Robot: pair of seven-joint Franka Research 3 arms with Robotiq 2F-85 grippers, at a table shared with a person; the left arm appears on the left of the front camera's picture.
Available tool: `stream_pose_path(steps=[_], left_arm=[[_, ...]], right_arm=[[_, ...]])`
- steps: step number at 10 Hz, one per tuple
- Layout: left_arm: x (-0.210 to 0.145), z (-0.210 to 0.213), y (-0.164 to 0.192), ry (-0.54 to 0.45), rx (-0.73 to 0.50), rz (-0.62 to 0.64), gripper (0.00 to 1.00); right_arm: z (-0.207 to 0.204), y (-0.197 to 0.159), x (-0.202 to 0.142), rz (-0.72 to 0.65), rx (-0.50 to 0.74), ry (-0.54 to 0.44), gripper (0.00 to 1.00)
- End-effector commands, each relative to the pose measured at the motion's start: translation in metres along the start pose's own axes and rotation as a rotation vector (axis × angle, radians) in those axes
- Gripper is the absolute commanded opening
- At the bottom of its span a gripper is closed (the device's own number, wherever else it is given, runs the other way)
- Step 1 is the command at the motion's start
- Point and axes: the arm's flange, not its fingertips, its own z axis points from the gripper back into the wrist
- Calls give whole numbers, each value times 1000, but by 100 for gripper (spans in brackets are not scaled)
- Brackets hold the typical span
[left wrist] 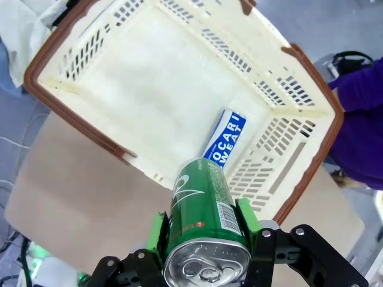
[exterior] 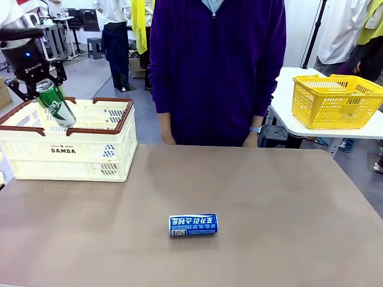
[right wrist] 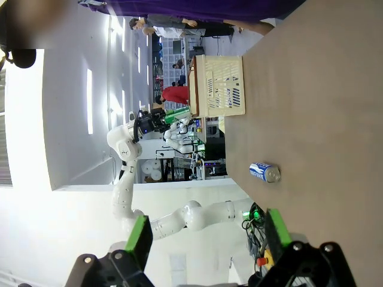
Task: Place the drinks into the Shopping basket.
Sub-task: Pick up one drink and place it into the Shopping basket.
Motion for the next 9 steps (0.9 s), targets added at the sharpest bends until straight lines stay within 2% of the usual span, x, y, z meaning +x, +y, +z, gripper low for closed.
stream_pose_path(steps=[1,3,4,5,6,7,8,9], left_arm=[[5,9,-6,-10,19,-40,0],[-2,1,-5,1,7,-19,0],[20,14,-14,-81,-21,-209,0],[41,16,-24,-104,78,-359,0],[59,8,-32,-65,147,-537,0],[76,-5,-37,-50,128,-738,0],[89,-22,-38,-54,35,-822,0],[91,-41,-38,-70,-20,-831,0]], right_arm=[[2,5,0,-19,-5,11,100],[2,5,0,-19,-5,11,100],[2,5,0,-19,-5,11,100],[2,5,0,-19,-5,11,100],[2,5,0,-19,-5,11,100],[2,5,0,-19,-5,11,100],[2,5,0,-19,-5,11,100],[2,5,0,-19,-5,11,100]])
